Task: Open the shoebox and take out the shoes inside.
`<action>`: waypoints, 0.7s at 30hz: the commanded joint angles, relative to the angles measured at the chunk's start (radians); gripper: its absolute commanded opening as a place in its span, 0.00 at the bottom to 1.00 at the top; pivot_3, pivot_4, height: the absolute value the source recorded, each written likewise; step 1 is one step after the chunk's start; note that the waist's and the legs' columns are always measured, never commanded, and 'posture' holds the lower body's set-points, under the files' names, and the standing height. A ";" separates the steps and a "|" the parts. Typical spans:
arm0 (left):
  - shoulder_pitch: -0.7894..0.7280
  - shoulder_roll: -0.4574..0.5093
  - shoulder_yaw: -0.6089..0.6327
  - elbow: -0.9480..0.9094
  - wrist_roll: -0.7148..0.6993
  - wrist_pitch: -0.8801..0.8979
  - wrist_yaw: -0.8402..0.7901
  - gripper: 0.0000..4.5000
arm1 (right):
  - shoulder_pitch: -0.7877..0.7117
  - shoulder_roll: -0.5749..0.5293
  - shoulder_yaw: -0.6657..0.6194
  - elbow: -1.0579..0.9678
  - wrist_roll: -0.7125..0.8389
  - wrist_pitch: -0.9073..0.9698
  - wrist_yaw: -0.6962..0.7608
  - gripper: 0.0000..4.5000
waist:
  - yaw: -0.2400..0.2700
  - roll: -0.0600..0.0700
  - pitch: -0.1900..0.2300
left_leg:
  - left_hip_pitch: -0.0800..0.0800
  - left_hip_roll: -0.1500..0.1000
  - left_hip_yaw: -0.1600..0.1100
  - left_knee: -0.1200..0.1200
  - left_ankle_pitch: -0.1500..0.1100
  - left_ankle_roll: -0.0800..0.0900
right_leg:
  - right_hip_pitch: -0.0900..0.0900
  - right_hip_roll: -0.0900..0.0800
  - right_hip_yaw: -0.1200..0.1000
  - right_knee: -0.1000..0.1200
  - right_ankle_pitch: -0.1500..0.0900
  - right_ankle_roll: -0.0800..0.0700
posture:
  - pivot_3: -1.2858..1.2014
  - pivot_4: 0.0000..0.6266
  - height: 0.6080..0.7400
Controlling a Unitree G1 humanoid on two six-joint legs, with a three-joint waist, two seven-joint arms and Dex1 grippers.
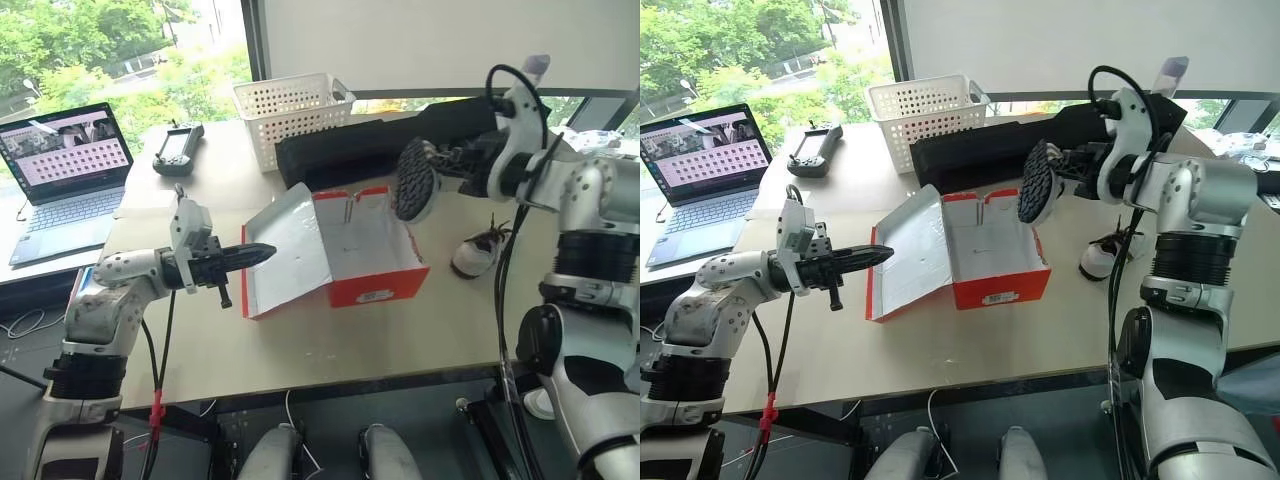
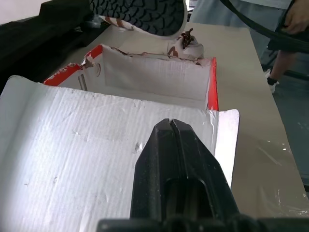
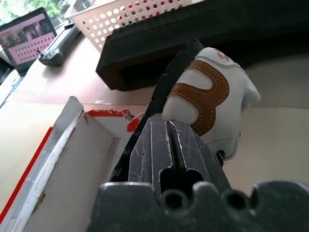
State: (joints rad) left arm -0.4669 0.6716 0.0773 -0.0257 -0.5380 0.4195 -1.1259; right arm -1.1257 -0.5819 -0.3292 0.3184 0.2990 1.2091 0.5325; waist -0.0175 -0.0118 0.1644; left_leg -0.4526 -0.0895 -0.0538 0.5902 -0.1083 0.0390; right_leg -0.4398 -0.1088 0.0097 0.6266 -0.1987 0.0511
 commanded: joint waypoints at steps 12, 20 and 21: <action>-0.021 -0.004 -0.004 -0.006 -0.002 -0.010 -0.008 0.00 | 0.281 -0.372 0.204 -0.107 -0.290 -0.125 -0.207 0.01 | -0.004 0.001 0.001 | -0.003 0.000 0.002 0.002 0.000 0.001 | 0.000 -0.003 -0.001 -0.002 0.000 0.001 | 0.52 0.24 0.99; -0.025 -0.007 -0.010 -0.004 -0.001 -0.009 -0.012 0.00 | 0.408 -0.381 0.399 -0.193 -0.346 -0.081 -0.144 0.01 | -0.023 0.001 0.001 | -0.002 0.002 0.002 0.005 0.000 0.002 | 0.002 -0.001 -0.001 -0.001 -0.003 0.005 | 0.52 0.24 0.99; -0.025 -0.007 -0.010 -0.004 -0.001 -0.008 -0.012 0.00 | 0.410 -0.373 0.408 -0.197 -0.339 -0.075 -0.133 0.01 | -0.022 0.001 0.001 | -0.002 0.002 0.002 0.006 0.000 0.002 | 0.002 -0.001 -0.001 -0.001 -0.003 0.006 | 0.52 0.24 0.99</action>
State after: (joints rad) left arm -0.4720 0.6615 0.0579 -0.0203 -0.5354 0.4194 -1.1329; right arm -0.7007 -0.9475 0.0730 0.1723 -0.0260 1.1236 0.3805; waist -0.0399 -0.0111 0.1659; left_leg -0.4549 -0.0880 -0.0518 0.5966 -0.1083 0.0414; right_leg -0.4378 -0.1099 0.0089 0.6260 -0.2012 0.0569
